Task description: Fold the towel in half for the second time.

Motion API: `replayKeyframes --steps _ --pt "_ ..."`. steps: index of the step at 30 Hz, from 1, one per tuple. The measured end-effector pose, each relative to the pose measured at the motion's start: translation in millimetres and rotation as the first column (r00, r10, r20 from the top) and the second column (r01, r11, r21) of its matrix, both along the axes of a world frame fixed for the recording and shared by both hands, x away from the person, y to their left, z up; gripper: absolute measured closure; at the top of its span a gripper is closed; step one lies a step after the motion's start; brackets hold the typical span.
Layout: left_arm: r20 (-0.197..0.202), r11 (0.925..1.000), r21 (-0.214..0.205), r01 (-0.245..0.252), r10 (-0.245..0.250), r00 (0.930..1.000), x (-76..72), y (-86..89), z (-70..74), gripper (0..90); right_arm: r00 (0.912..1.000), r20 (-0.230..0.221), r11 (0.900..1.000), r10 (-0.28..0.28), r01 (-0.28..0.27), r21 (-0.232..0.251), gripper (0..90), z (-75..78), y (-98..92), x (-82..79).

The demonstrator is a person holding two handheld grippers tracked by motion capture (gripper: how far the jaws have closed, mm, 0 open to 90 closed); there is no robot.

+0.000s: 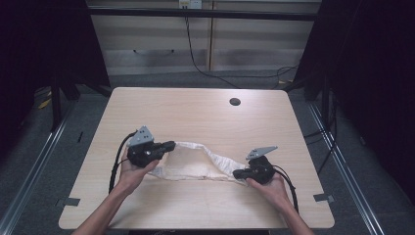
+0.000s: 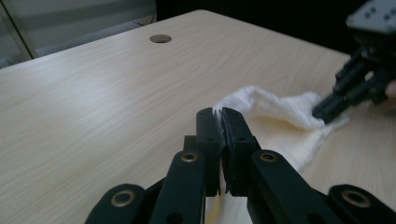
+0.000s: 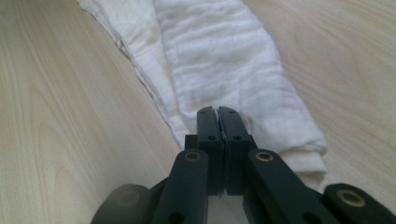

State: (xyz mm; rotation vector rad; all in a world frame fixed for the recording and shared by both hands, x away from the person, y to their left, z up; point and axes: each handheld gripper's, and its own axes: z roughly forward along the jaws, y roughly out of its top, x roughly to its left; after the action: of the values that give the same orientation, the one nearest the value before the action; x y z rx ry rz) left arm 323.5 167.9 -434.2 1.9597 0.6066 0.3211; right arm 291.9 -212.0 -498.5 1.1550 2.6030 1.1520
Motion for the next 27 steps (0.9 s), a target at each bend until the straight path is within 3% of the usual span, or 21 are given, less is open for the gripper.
replayKeyframes --steps 3,6,11,13,17,21,23,27 --pt "-0.006 0.9976 0.051 0.047 -0.047 0.9989 -13.8 1.4 -7.6 86.7 0.9998 0.018 0.9999 -0.008 0.008 -0.007 88.6 -0.1 1.1 -2.4" --pt "-0.011 0.9906 0.116 0.073 -0.073 0.9973 -25.2 7.0 -19.3 86.7 0.9996 0.028 0.9998 -0.008 0.009 -0.017 88.6 0.4 2.2 -3.2" --pt "-0.069 0.9820 0.161 0.098 -0.088 0.9937 -32.8 16.0 -37.9 86.7 0.9988 0.041 0.9992 -0.028 0.029 -0.028 88.6 1.2 -2.7 -4.4" --pt "-0.082 0.9747 0.191 0.117 -0.103 0.9913 -34.3 16.0 -44.0 86.7 0.9981 0.051 0.9984 -0.033 0.036 -0.044 88.6 2.1 -3.2 -6.0" --pt "-0.111 0.9686 0.213 0.129 -0.107 0.9881 -37.0 14.2 -53.6 86.7 0.9961 0.077 0.9965 -0.042 0.047 -0.069 88.5 4.9 -4.2 -11.7" --pt "-0.124 0.9643 0.237 0.119 -0.091 0.9881 -33.8 14.2 -60.1 86.7 0.9917 0.103 0.9939 -0.077 0.085 -0.071 88.5 6.8 -17.4 -20.8" --pt "-0.132 0.9679 0.224 0.113 -0.085 0.9876 -33.2 13.4 -62.1 86.7 0.9901 0.103 0.9934 -0.095 0.101 -0.055 88.5 7.7 -25.9 -27.0" --pt "-0.130 0.9654 0.237 0.108 -0.078 0.9885 -31.5 11.7 -63.7 86.6 0.9904 0.104 0.9943 -0.091 0.096 -0.046 88.5 5.9 -33.5 -38.3"
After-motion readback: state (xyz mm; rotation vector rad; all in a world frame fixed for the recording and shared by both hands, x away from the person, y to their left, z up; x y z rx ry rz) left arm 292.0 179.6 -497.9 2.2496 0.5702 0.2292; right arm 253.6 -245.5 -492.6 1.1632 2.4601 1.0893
